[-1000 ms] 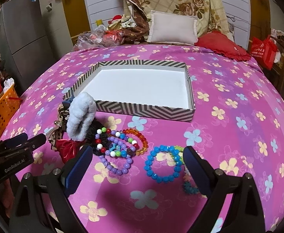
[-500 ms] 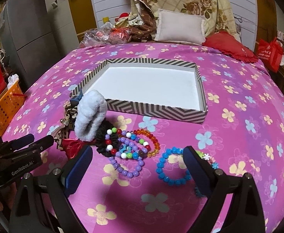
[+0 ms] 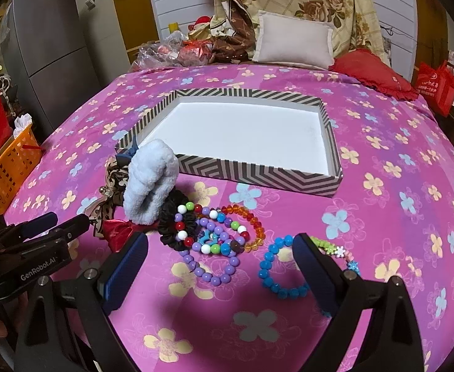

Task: Organize jewelry
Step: 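Lower the right tool toward the white fluffy scrunchie while the left tool approaches the leopard-print bow clip, then close the right tool on the white scrunchie while the left tool grasps the leopard-print bow clip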

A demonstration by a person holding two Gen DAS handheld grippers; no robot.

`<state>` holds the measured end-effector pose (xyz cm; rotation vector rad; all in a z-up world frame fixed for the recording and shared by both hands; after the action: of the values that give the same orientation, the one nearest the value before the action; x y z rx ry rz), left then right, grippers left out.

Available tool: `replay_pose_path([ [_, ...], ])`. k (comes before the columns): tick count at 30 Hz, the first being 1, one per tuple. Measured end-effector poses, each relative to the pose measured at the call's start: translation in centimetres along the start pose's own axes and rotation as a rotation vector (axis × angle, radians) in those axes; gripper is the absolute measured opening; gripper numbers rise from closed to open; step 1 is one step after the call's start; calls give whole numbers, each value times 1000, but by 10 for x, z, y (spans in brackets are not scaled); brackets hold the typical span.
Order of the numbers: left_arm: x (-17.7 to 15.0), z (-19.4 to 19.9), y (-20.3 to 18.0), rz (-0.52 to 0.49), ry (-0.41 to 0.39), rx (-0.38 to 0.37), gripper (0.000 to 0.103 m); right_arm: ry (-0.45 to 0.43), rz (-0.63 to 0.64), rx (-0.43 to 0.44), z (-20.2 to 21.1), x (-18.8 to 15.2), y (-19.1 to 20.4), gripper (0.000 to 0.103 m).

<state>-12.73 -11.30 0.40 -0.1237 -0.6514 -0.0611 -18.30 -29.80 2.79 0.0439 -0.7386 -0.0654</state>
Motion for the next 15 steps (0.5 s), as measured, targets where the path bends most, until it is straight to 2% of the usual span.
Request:
replay_pose_path([
  [15,2,-6,14,24,18,4,62,-9,21,38,-10,16,13,97],
])
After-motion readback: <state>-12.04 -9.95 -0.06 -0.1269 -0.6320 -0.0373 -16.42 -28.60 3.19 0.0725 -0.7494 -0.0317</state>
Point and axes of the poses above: each gripper's, at about its wrist camera, not at the fingertips, and z roughly against the way its jaws point, y to its left, x to its top, the point moved 6 cm from there along -z, roughly the way its jaws point, and after that the axes turned 4 degrees about z, right-handed, at the moved point
